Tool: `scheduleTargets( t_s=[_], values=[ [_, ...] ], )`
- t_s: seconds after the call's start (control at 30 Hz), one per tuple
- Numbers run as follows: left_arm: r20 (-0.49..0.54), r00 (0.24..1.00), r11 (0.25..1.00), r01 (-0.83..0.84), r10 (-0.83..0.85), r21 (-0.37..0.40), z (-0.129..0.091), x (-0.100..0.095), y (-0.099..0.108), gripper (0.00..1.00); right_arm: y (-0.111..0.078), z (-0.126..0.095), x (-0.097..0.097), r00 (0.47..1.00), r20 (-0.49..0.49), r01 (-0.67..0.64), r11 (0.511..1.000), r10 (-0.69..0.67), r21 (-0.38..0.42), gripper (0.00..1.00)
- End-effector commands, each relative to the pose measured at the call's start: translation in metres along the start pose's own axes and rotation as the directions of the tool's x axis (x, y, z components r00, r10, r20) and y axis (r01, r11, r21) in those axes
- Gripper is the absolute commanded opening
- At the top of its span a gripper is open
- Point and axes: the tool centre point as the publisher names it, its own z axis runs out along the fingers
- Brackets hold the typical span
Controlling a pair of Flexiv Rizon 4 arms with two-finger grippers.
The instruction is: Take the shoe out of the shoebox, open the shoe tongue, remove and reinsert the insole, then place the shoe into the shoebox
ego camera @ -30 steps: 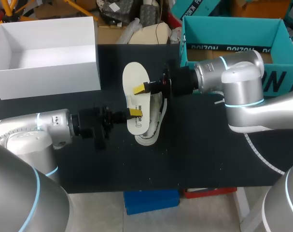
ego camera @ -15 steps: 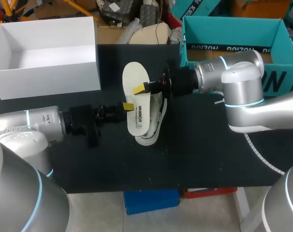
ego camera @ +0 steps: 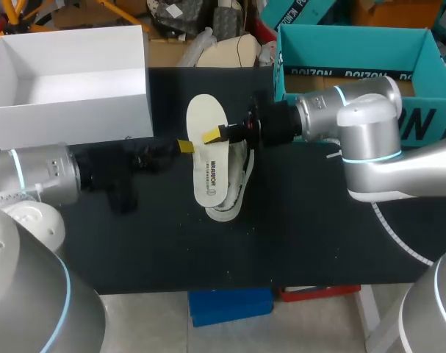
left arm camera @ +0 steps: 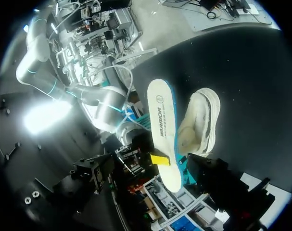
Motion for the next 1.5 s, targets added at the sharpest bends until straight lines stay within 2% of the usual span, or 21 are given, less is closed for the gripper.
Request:
scheduleTargets(
  t_s=[0.03, 0.23, 0.7, 0.8, 0.83, 0.97, 1.03, 1.23, 1.5],
  values=[
    [-0.069, 0.997, 1.000, -0.031, 0.031, 0.006, -0.002, -0.026, 0.003, 1.00, 0.001, 0.001, -0.001, 1.000, -0.001, -0.001, 1.000, 0.001, 0.001, 0.00],
    [-0.101, 0.989, 0.994, -0.109, 0.111, 0.020, -0.007, -0.044, -0.003, 1.00, 0.001, 0.001, -0.001, 1.000, -0.001, -0.001, 1.000, 0.001, 0.001, 0.00],
    [-0.101, 0.989, 0.994, -0.109, 0.111, 0.020, -0.007, -0.044, -0.003, 1.00, 0.001, 0.001, -0.001, 1.000, -0.001, -0.001, 1.000, 0.001, 0.001, 0.00],
    [-0.139, 0.986, 0.991, -0.075, 0.090, 0.112, -0.004, -0.046, -0.013, 1.00, 0.001, 0.001, -0.001, 1.000, -0.001, -0.001, 1.000, 0.001, 0.001, 0.00],
    [-0.144, 0.985, 0.990, -0.072, 0.089, 0.124, -0.003, -0.047, -0.013, 1.00, 0.001, 0.001, -0.001, 1.000, -0.001, -0.001, 1.000, 0.001, 0.001, 0.00],
    [-0.271, 0.958, 0.979, -0.044, 0.099, 0.201, 0.000, -0.059, -0.006, 1.00, 0.001, 0.001, -0.001, 1.000, -0.001, -0.001, 1.000, 0.001, 0.001, 0.00],
    [-0.300, 0.946, 0.978, -0.069, 0.127, 0.195, -0.001, -0.067, -0.003, 1.00, 0.001, 0.001, -0.001, 1.000, -0.001, -0.001, 1.000, 0.001, 0.001, 0.00],
    [-0.364, 0.912, 0.963, -0.099, 0.188, 0.249, -0.004, -0.085, -0.001, 1.00, 0.001, 0.001, -0.001, 1.000, -0.001, -0.001, 1.000, 0.001, 0.001, 0.00],
    [-0.471, 0.848, 0.944, -0.097, 0.244, 0.315, -0.006, -0.081, -0.010, 1.00, 0.001, 0.001, -0.001, 1.000, -0.001, -0.001, 1.000, 0.001, 0.001, 0.00]
  ],
)
